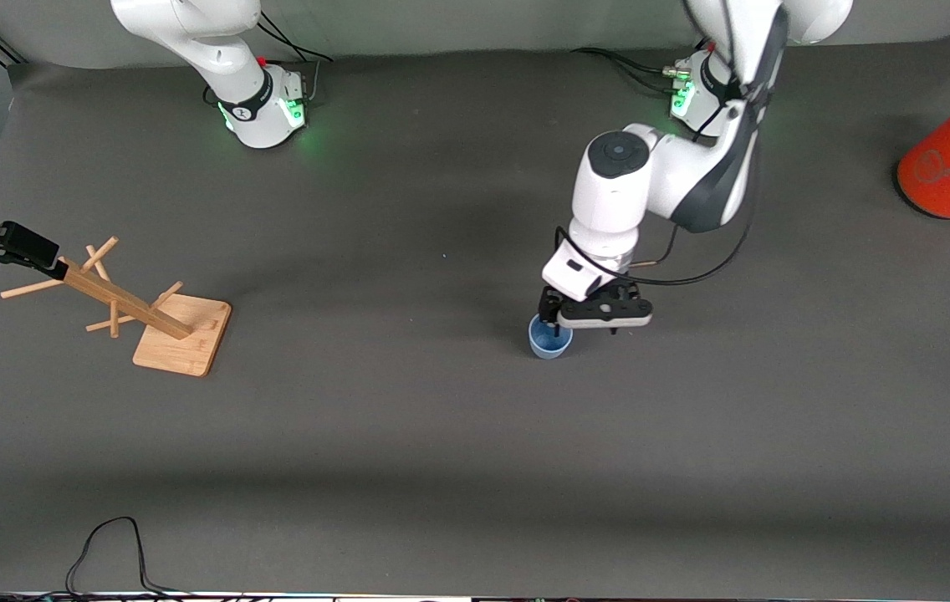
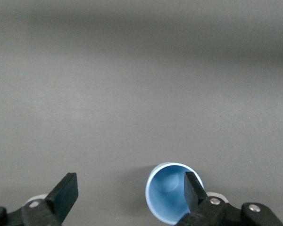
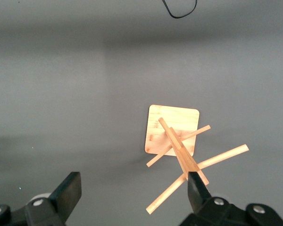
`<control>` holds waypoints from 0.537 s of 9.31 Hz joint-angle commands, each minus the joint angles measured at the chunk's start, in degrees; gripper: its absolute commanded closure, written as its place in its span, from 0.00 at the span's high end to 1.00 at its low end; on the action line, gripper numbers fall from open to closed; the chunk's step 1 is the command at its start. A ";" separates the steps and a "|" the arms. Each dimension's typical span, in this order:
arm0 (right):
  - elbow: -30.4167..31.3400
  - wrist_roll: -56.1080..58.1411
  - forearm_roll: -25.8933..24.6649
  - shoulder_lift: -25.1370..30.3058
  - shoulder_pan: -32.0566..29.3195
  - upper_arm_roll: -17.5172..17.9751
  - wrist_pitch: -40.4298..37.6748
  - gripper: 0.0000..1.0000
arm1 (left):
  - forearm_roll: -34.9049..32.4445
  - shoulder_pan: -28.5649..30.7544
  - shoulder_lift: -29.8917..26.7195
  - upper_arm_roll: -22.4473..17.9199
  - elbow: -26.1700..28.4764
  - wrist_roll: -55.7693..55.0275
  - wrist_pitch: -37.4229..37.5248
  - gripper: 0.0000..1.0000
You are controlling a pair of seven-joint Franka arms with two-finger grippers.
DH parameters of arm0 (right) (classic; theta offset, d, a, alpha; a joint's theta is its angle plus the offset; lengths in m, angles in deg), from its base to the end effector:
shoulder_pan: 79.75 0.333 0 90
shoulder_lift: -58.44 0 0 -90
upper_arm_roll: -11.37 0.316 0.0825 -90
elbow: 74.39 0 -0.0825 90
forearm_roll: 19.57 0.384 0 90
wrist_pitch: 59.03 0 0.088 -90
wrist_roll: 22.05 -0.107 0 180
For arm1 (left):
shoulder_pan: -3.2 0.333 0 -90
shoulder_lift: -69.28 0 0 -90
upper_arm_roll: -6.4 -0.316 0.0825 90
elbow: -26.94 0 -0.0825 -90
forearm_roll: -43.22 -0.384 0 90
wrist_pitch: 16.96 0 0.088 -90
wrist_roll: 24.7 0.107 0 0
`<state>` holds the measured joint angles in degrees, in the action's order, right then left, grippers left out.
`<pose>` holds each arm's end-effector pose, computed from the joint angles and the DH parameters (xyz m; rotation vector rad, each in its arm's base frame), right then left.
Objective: Rotate and upright cup with both arms
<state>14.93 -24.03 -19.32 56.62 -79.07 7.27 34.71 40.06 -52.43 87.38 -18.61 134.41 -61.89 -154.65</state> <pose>0.5698 -0.0329 0.6182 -3.1358 0.1480 -0.0714 0.5448 -0.3440 0.3830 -3.0987 -0.0671 -0.4574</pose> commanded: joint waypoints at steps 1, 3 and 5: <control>0.77 0.66 -0.60 0.59 0.20 -0.21 1.01 1.00 | 0.08 4.63 -3.24 0.13 -5.50 6.40 11.34 1.00; 0.77 0.58 -0.60 0.59 0.29 -0.21 1.01 1.00 | -0.18 9.11 -7.02 0.13 -9.20 9.66 22.41 1.00; 0.77 0.66 -0.60 0.59 0.20 -0.21 1.10 1.00 | -0.44 16.99 -10.97 0.47 -10.88 16.40 30.43 1.00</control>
<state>14.94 -24.03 -19.32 56.62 -79.04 7.27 34.80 39.85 -40.41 79.10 -19.11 124.21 -50.17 -128.18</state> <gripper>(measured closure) 0.000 0.000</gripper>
